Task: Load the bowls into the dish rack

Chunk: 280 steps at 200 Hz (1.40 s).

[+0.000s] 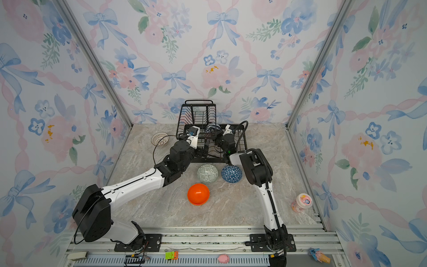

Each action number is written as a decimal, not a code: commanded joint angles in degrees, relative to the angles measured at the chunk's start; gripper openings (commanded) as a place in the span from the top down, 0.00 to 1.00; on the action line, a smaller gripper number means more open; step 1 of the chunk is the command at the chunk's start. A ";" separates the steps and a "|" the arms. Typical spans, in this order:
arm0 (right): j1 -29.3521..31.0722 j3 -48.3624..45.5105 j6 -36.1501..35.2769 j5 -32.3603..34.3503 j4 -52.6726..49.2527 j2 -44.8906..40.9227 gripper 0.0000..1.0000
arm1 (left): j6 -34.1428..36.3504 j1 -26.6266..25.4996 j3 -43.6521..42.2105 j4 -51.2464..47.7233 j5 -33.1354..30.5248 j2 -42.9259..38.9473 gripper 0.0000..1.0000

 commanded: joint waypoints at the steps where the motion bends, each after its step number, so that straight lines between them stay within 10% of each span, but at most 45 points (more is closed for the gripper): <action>1: 0.67 -0.67 -0.18 1.37 6.55 0.54 1.00 | 0.68 0.33 -0.72 0.12 0.57 0.54 0.02; 280: 1.90 -9.87 0.22 3.71 13.94 -1.20 1.00 | -0.89 0.36 -0.93 0.15 1.05 1.10 0.02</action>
